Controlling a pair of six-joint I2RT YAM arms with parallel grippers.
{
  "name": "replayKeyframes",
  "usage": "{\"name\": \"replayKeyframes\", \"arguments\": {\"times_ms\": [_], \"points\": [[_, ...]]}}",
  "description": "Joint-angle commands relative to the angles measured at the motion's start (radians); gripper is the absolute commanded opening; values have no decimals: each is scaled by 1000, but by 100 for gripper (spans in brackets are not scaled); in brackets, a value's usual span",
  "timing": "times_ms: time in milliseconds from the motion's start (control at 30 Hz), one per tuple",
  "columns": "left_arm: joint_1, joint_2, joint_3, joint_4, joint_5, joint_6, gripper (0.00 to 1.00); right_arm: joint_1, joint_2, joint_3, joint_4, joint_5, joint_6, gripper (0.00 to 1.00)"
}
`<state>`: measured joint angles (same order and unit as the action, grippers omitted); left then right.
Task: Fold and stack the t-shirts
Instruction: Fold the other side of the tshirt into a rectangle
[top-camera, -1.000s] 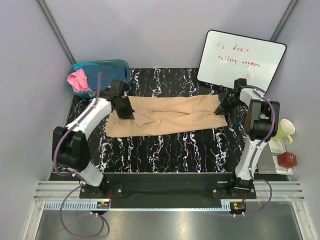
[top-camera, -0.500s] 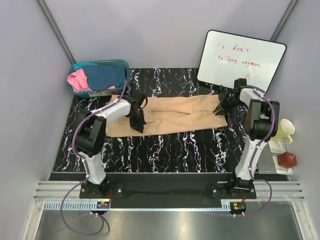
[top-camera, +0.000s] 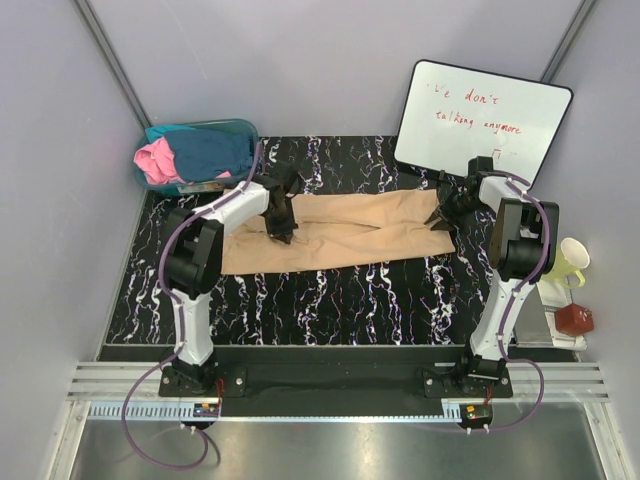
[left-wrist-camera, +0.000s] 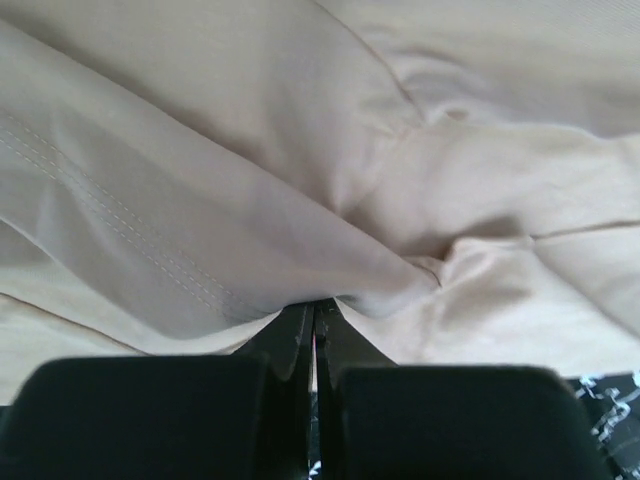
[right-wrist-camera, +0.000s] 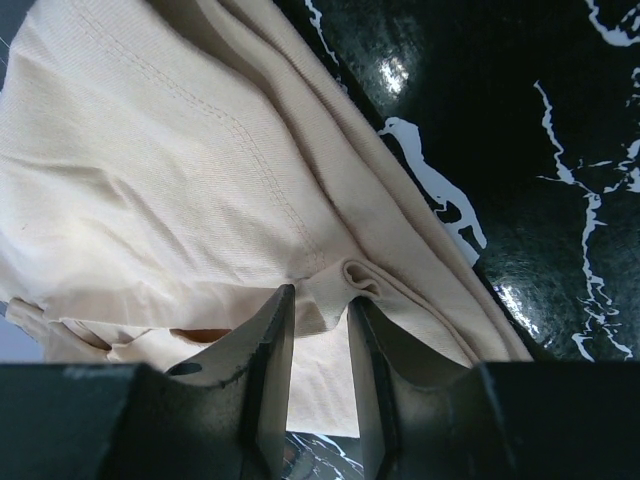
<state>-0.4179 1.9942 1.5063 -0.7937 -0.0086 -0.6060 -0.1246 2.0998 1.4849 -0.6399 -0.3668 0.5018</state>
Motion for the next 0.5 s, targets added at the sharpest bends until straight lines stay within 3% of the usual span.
{"name": "replayKeyframes", "arguments": {"times_ms": [0, 233, 333, 467], "points": [[51, 46, 109, -4, -83, 2, 0, 5, 29, -15, 14, 29, -25, 36], [93, 101, 350, 4, -172, 31, 0, 5, 20, -43, 11, 39, -43, 36], [97, 115, 454, 7, -148, 80, 0, 5, 23, -55, 9, 54, -55, 36], [96, 51, 396, 5, -116, 75, 0, 5, 31, -63, -6, 94, -51, 35]]}}
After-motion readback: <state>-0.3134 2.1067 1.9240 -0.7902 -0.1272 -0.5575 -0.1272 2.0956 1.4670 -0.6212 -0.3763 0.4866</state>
